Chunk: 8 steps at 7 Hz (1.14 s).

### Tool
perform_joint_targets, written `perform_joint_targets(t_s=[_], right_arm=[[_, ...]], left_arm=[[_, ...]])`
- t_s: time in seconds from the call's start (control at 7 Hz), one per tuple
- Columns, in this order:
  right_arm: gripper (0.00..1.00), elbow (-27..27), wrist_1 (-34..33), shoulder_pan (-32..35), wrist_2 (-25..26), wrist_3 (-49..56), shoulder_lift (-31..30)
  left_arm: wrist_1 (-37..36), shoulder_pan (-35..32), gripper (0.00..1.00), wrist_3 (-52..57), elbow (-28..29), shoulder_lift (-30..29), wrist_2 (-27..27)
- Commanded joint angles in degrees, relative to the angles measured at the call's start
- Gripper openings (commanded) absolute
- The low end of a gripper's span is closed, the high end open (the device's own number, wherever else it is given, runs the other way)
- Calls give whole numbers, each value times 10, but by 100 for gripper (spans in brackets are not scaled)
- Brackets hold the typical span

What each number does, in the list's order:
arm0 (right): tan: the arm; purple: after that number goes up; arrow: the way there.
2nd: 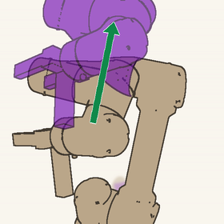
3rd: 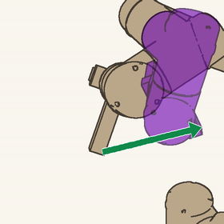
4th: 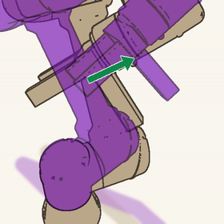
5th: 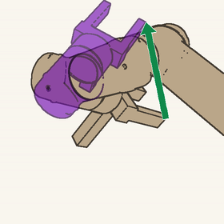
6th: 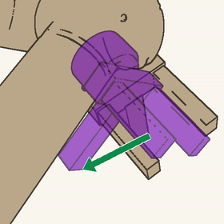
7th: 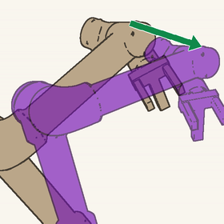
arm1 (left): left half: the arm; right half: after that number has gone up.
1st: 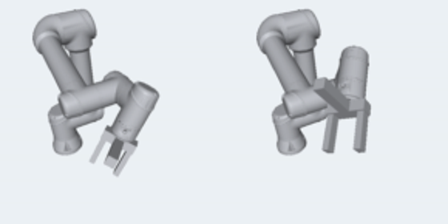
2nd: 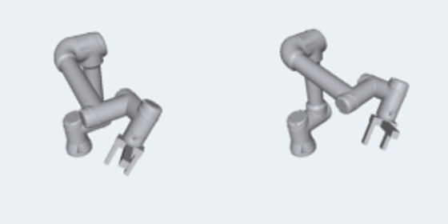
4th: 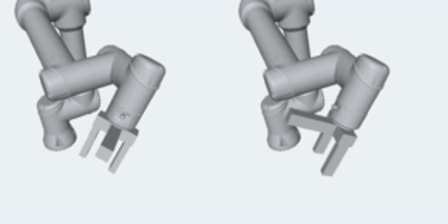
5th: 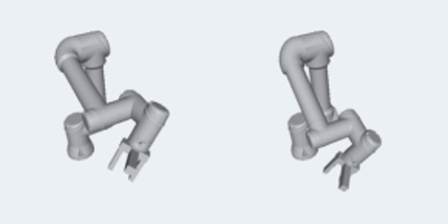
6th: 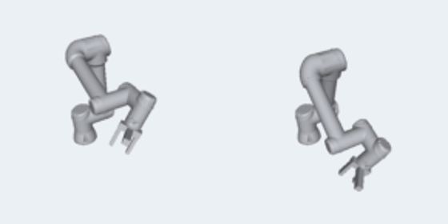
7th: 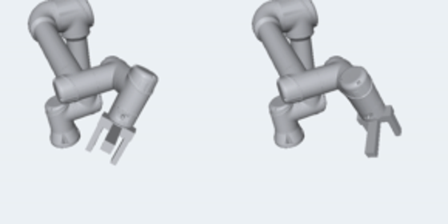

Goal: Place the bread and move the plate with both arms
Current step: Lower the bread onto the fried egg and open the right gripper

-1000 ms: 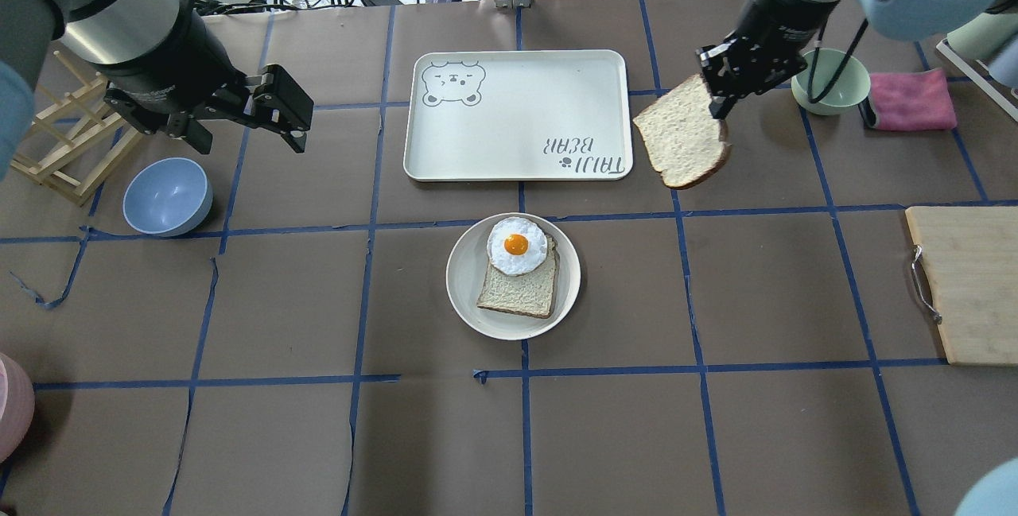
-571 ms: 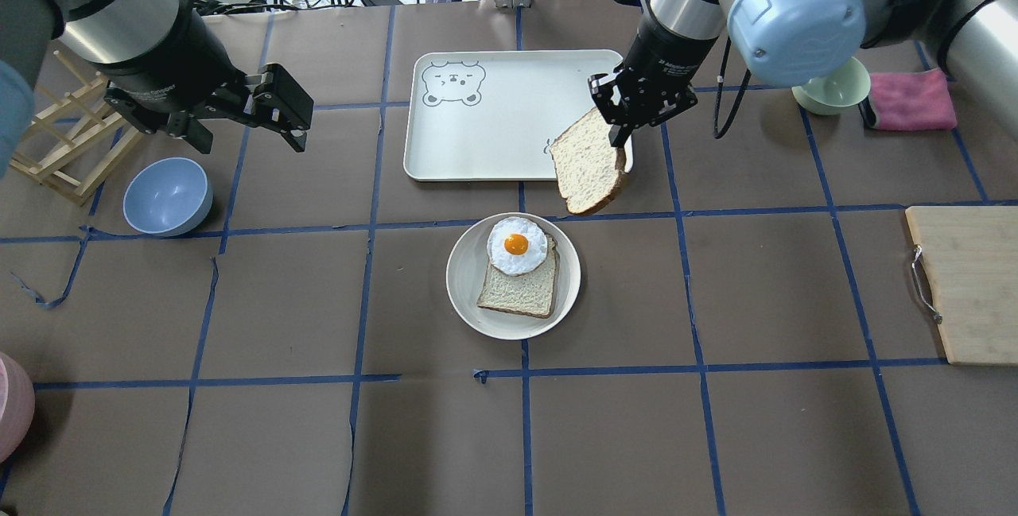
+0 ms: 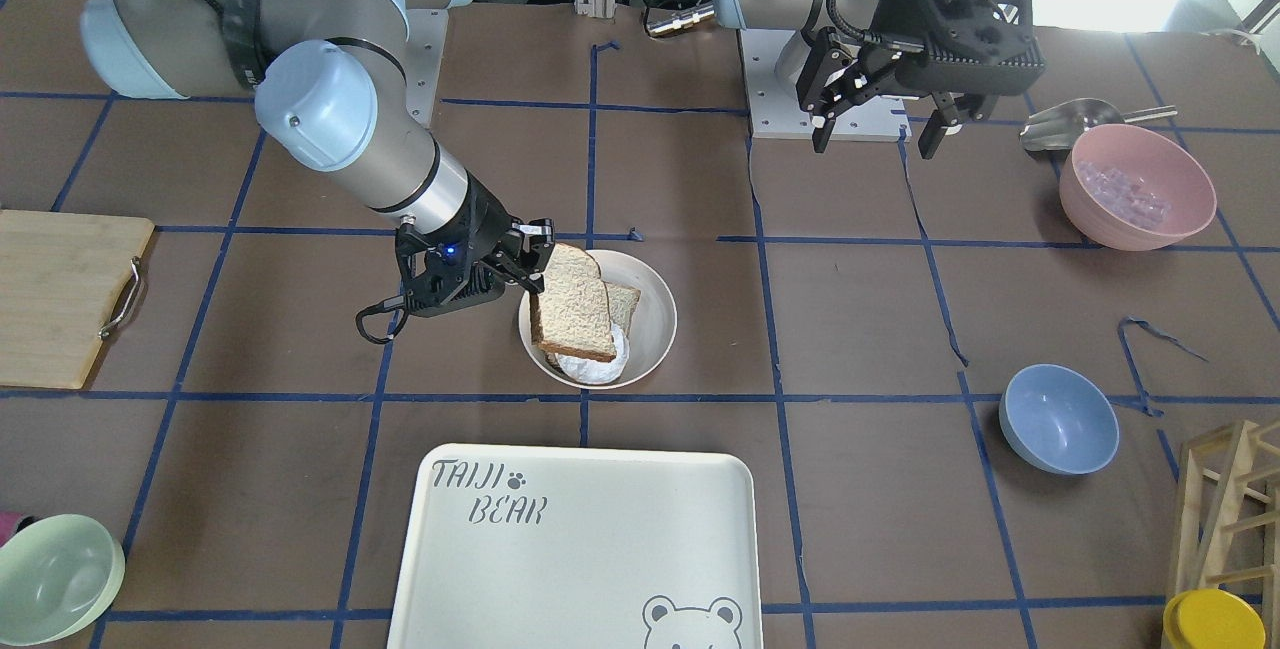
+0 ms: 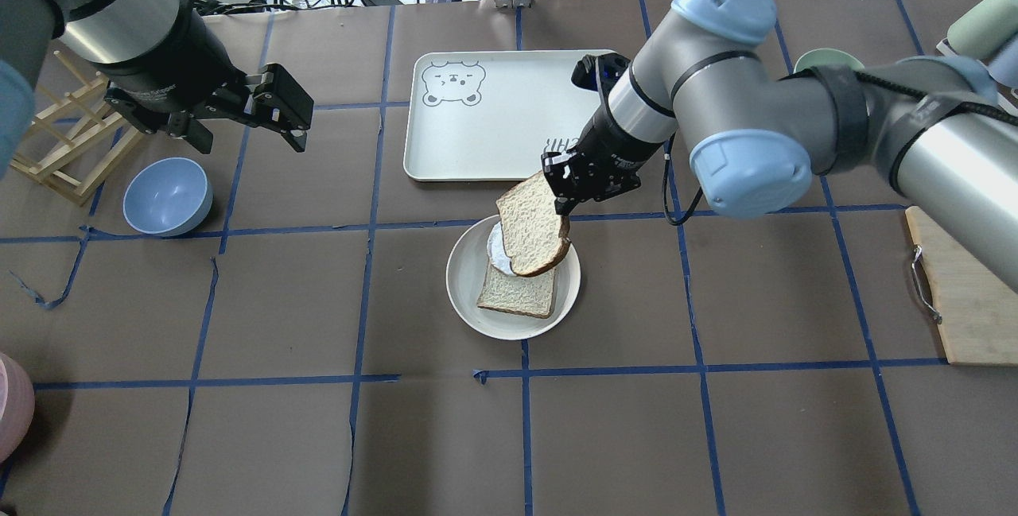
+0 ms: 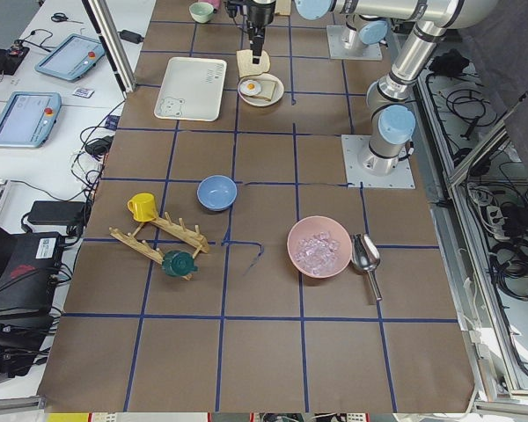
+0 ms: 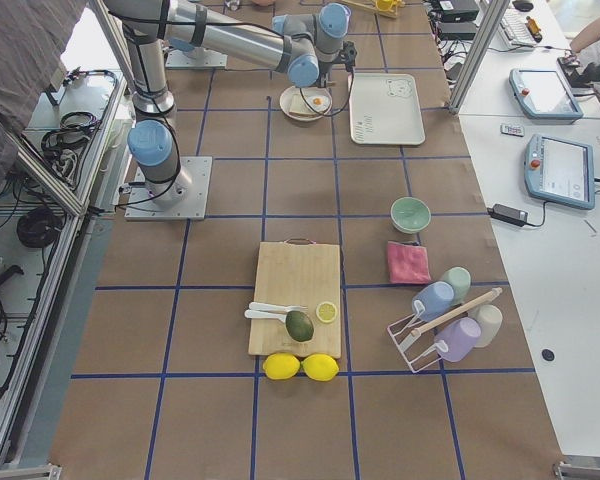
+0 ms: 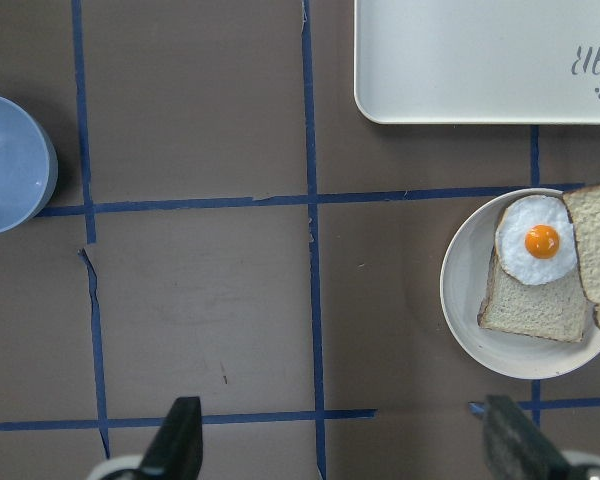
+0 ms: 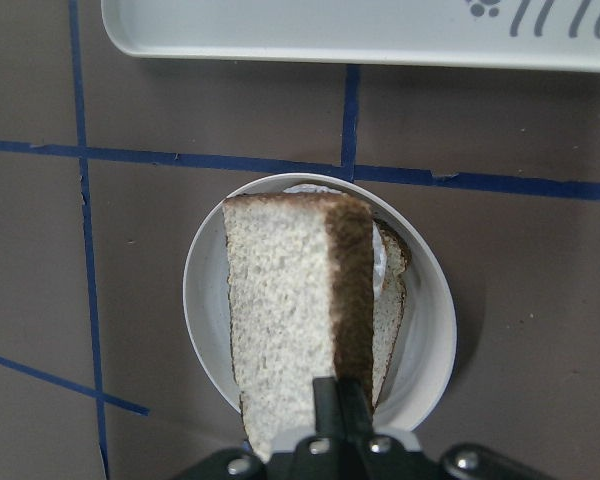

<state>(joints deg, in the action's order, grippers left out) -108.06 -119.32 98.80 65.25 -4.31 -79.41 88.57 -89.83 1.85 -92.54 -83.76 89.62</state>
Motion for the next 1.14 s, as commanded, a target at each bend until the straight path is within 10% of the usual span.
perform_joint_targets(t_s=[0.0, 1.0], right_arm=[[0, -96, -141, 17, -7, -18, 0], [0, -122, -196, -5, -30, -16, 7]], left_arm=[[-1, 0, 100, 0, 0, -1, -1], [-7, 2, 100, 2, 3, -6, -1]])
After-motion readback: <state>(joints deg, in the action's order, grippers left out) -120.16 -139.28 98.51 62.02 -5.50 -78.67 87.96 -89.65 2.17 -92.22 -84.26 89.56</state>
